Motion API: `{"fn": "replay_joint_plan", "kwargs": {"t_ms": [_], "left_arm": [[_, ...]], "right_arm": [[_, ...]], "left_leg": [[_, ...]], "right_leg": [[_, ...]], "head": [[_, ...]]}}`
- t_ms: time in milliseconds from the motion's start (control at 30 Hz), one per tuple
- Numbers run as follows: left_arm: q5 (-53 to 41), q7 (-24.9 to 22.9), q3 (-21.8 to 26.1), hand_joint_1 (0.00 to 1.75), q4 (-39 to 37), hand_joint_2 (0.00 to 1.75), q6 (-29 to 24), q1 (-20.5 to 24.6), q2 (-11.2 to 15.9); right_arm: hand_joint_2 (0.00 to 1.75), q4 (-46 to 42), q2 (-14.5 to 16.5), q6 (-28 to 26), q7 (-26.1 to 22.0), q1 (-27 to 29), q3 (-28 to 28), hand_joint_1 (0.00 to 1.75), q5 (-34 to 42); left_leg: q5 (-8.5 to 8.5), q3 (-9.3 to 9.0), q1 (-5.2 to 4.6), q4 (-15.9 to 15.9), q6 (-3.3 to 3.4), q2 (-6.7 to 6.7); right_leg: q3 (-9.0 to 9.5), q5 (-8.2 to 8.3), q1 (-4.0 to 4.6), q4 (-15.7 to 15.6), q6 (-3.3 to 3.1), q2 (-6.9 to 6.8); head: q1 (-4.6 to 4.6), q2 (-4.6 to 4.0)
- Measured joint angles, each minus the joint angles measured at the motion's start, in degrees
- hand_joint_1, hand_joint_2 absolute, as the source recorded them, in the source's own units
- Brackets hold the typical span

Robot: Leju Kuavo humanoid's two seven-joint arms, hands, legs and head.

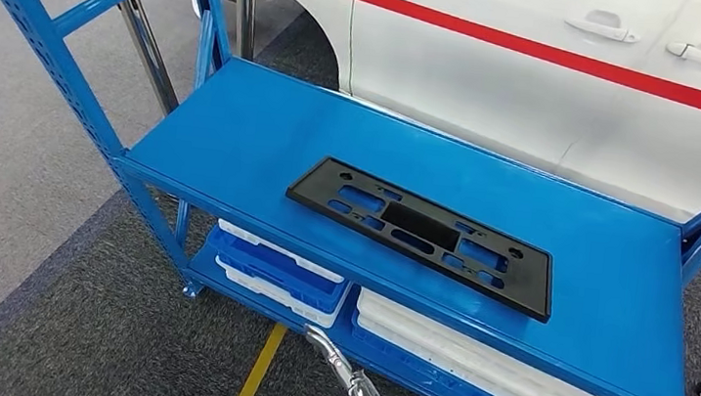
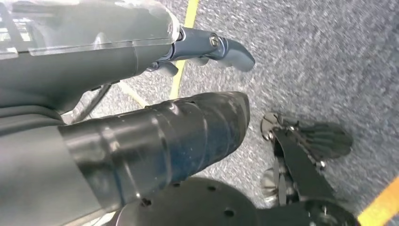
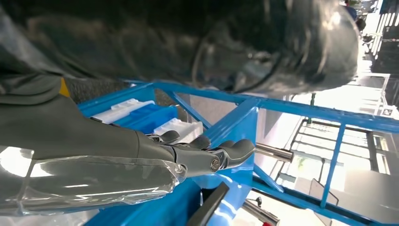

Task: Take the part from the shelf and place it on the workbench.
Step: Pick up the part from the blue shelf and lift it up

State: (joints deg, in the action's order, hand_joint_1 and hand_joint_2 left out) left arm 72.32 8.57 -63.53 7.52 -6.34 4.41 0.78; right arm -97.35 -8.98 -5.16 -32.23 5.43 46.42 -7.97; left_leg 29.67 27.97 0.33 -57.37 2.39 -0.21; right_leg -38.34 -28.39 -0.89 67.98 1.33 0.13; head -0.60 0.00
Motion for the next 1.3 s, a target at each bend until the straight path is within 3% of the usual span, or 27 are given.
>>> {"fn": "replay_joint_plan", "kwargs": {"t_ms": [67, 200, 233, 267, 367, 400, 433, 467, 533, 600, 667, 767, 867, 900, 933, 967, 1033, 1100, 1133, 1200, 1233, 1300], "left_arm": [[0.03, 0.01, -0.03, 0.00, 0.00, 0.00, -0.03, 0.04, -0.13], [0.07, 0.01, -0.19, 0.00, -0.01, 0.00, -0.25, 0.24, -0.13], [0.08, 0.02, -0.25, 0.00, -0.01, 0.00, -0.30, 0.27, -0.14], [0.08, 0.03, -0.33, 0.00, -0.01, 0.00, -0.34, 0.31, -0.16], [0.09, 0.04, -0.57, 0.00, -0.01, 0.00, -0.36, 0.33, -0.26], [0.09, 0.04, -0.63, 0.00, -0.01, 0.00, -0.37, 0.27, -0.28], [0.10, 0.04, -0.67, 0.00, -0.01, 0.00, -0.40, 0.18, -0.29], [0.11, 0.04, -0.70, 0.00, -0.01, 0.00, -0.45, 0.11, -0.30], [0.20, 0.04, -0.77, 0.00, -0.02, 0.00, -0.58, 0.01, -0.29], [0.33, 0.03, -0.85, 0.00, -0.05, 0.00, -0.69, 0.05, -0.28], [0.51, 0.02, -0.89, 0.00, -0.07, 0.00, -0.81, 0.04, -0.29], [0.64, 0.11, -0.90, 0.00, -0.07, 0.00, -0.97, 0.09, -0.56], [0.64, 0.36, -0.95, 0.00, -0.07, 0.00, -1.05, 0.33, -0.63], [0.64, 0.43, -0.95, 0.00, -0.07, 0.00, -1.09, 0.36, -0.63], [0.64, 0.48, -0.96, 0.00, -0.07, 0.00, -1.12, 0.37, -0.63], [0.64, 0.52, -0.96, 0.00, -0.07, 0.00, -1.14, 0.38, -0.66], [0.64, 0.67, -0.97, 0.00, -0.07, 0.00, -1.09, 0.37, -0.77], [0.69, 0.82, -0.98, 0.00, -0.07, 0.00, -1.01, 0.37, -0.87], [0.74, 0.83, -0.98, 0.00, -0.07, 0.00, -0.99, 0.37, -0.91], [0.88, 0.70, -0.99, 0.00, -0.07, 0.00, -1.02, 0.46, -0.94], [0.95, 0.63, -1.00, 0.00, -0.07, 0.00, -1.03, 0.54, -0.96], [1.03, 0.62, -1.04, 0.00, -0.07, 0.00, -0.94, 0.66, -0.97]], "right_arm": [[0.00, -0.07, -0.04, -0.03, 0.00, 0.03, 0.00, 0.00, 0.01], [0.00, -0.25, -0.05, -0.11, -0.01, 0.18, 0.00, 0.00, 0.01], [0.00, -0.29, -0.04, -0.11, -0.02, 0.19, 0.00, 0.00, 0.01], [0.00, -0.33, -0.02, -0.11, -0.03, 0.20, 0.00, 0.00, 0.01], [0.00, -0.39, -0.01, -0.13, -0.04, 0.21, 0.00, 0.00, 0.01], [0.00, -0.39, -0.01, -0.14, -0.04, 0.22, 0.00, 0.00, 0.01], [0.00, -0.39, -0.01, -0.15, -0.04, 0.22, 0.00, 0.00, 0.01], [0.00, -0.39, -0.01, -0.17, -0.05, 0.23, 0.00, 0.00, 0.01], [0.00, -0.39, -0.01, -0.25, -0.07, 0.24, 0.00, 0.00, 0.07], [0.00, -0.39, -0.02, -0.33, -0.12, 0.24, 0.00, 0.00, 0.18], [0.00, -0.39, -0.04, -0.45, -0.20, 0.26, 0.00, 0.00, 0.34], [0.00, -0.41, -0.13, -0.62, -0.29, 0.24, 0.00, 0.00, 0.98], [0.00, -0.42, -0.23, -0.67, -0.28, 0.23, 0.00, 0.00, 1.50], [0.00, -0.42, -0.25, -0.67, -0.26, 0.24, 0.00, 0.00, 1.61], [0.00, -0.41, -0.27, -0.67, -0.26, 0.24, 0.00, 0.00, 1.68], [0.00, -0.41, -0.28, -0.66, -0.25, 0.24, 0.00, 0.00, 1.74], [0.00, -0.42, -0.30, -0.63, -0.23, 0.24, 0.00, 0.00, 1.77], [0.00, -0.45, -0.31, -0.60, -0.20, 0.27, 0.01, 0.00, 1.75], [0.00, -0.47, -0.31, -0.59, -0.21, 0.29, 0.01, 0.00, 1.73], [0.00, -0.48, -0.33, -0.60, -0.32, 0.32, 0.02, 0.00, 1.64], [0.00, -0.46, -0.34, -0.59, -0.43, 0.31, 0.03, 0.00, 1.55], [0.00, -0.45, -0.36, -0.42, -0.64, 0.25, 0.08, 0.00, 1.25]], "left_leg": [[0.92, -0.80, -0.04, -0.15, -0.56, -0.03], [1.81, -1.31, -0.14, -0.65, -1.88, 0.06], [1.90, -0.92, -0.12, -1.99, -2.09, 0.07], [2.36, 0.36, -0.05, -4.39, -2.31, 0.07], [6.00, 7.22, 0.16, -14.83, -2.82, 0.07], [6.68, 8.91, 0.19, -16.59, -2.87, 0.07], [6.10, 9.69, 0.20, -16.51, -2.85, 0.07], [4.28, 9.64, 0.19, -14.71, -2.77, 0.07], [-1.35, 7.89, 0.12, -7.68, -2.38, -0.15], [-3.29, 6.69, -0.24, -2.90, -1.86, -0.57], [-2.95, 6.42, -0.53, -2.15, -1.37, -0.67], [-3.93, 5.62, -0.05, -1.11, -0.53, 0.19], [-3.62, 5.23, -0.12, -0.81, 0.29, 1.22], [-3.43, 5.11, -0.21, -0.84, 0.42, 1.58], [-3.22, 4.93, -0.29, -0.88, 0.46, 1.94], [-2.97, 4.66, -0.33, -0.92, 0.44, 2.31], [-2.35, 3.89, -0.38, -0.99, 0.24, 3.02], [-1.76, 3.32, -0.65, -1.16, -0.20, 3.68], [-1.58, 3.18, -0.76, -1.19, -0.43, 4.07], [-1.37, 2.94, -0.86, -1.11, -0.95, 4.97], [-1.05, 2.86, -0.81, -1.26, -1.28, 4.88], [1.00, 3.80, -0.59, -3.87, -2.04, 3.18]], "right_leg": [[1.64, 2.78, 0.24, -5.58, -0.46, -0.12], [2.56, 2.61, 0.41, -7.86, -2.08, -0.02], [3.10, 2.44, 0.32, -8.15, -2.41, 0.00], [3.66, 2.31, 0.21, -8.43, -2.68, 0.00], [4.78, 1.49, 0.20, -8.78, -3.11, -0.03], [5.18, 1.17, 0.22, -8.77, -3.13, 0.06], [5.71, 0.83, 0.23, -8.76, -3.13, 0.17], [6.30, 0.48, 0.24, -8.76, -3.10, 0.29], [7.45, -0.27, 0.27, -8.77, -2.84, 0.50], [7.76, -0.81, 0.30, -8.71, -2.31, 0.74], [7.68, -1.17, 0.34, -8.71, -1.63, 1.06], [7.24, -2.86, 0.51, -6.93, -0.76, 1.08], [2.11, -7.60, 0.51, 2.78, -0.32, 0.51], [0.33, -8.31, 0.47, 5.69, -0.22, 0.46], [-0.59, -7.88, 0.46, 6.77, -0.18, 0.38], [-0.42, -6.33, 0.47, 5.69, -0.21, 0.20], [2.46, -1.80, 0.62, -1.35, -0.58, -1.12], [5.00, 0.60, 1.06, -7.28, -1.12, -2.79], [5.35, 0.71, 1.24, -8.31, -1.36, -3.11], [5.23, 0.85, 1.26, -8.59, -1.83, -2.11], [5.28, 0.97, 1.12, -8.81, -2.08, -1.61], [5.45, 1.24, 0.67, -9.27, -2.57, -0.72]], "head": [[-0.07, 0.01], [-0.20, 0.01], [-0.16, 0.01], [-0.13, 0.01], [-0.02, 0.00], [-0.03, 0.00], [-0.02, 0.00], [-0.03, 0.00], [-0.06, 0.00], [-0.05, 0.00], [-0.04, 0.00], [-0.07, 0.00], [-0.10, 0.00], [-0.10, 0.00], [-0.09, 0.00], [-0.09, 0.00], [-0.10, 0.00], [-0.09, 0.00], [-0.09, 0.00], [-0.07, 0.00], [-0.07, 0.00], [-0.07, 0.00]]}}
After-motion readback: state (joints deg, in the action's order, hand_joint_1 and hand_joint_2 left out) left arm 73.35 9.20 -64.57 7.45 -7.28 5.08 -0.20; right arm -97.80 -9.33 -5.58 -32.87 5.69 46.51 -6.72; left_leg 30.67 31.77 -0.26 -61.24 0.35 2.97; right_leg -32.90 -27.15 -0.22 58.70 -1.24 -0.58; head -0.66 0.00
